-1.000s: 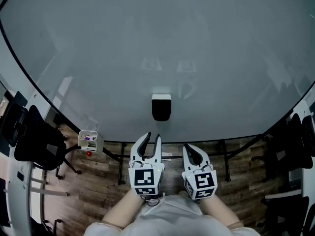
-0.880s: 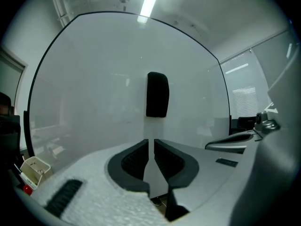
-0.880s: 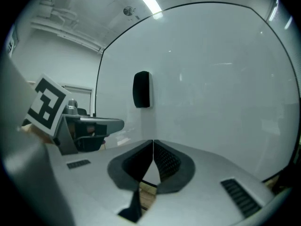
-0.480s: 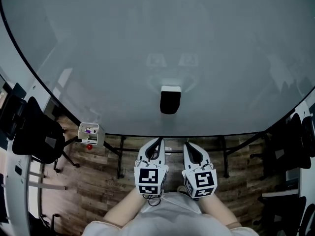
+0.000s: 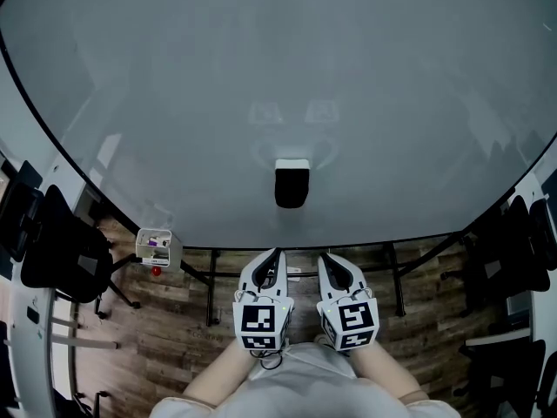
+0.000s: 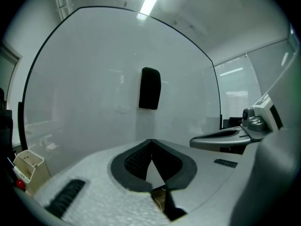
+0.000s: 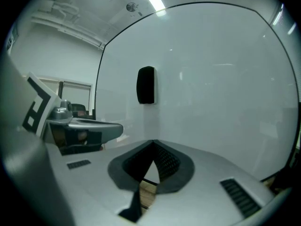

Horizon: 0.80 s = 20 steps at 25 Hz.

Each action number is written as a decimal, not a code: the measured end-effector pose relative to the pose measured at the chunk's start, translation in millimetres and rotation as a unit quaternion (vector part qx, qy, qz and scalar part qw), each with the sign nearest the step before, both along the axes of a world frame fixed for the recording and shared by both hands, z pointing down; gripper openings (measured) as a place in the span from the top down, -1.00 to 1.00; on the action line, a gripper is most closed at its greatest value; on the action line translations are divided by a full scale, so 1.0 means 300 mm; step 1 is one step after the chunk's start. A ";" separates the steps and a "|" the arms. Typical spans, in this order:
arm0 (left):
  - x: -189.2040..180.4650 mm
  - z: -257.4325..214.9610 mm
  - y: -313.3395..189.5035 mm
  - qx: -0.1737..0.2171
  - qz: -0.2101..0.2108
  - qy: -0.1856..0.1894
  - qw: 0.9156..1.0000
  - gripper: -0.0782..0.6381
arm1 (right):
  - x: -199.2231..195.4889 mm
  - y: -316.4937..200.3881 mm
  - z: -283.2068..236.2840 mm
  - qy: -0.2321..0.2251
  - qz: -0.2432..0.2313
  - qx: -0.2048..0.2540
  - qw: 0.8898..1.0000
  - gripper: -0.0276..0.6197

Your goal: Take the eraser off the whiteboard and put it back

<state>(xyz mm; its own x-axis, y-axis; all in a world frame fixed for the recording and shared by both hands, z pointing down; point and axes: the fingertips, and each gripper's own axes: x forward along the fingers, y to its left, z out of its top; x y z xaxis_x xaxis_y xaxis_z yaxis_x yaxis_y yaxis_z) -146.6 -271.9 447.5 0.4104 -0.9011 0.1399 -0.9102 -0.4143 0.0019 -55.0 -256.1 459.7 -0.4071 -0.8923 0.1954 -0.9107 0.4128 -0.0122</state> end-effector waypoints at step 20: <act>0.031 -0.011 -0.013 -0.011 0.002 0.010 1.000 0.73 | 0.008 -0.029 -0.004 0.001 0.004 -0.004 1.000 0.83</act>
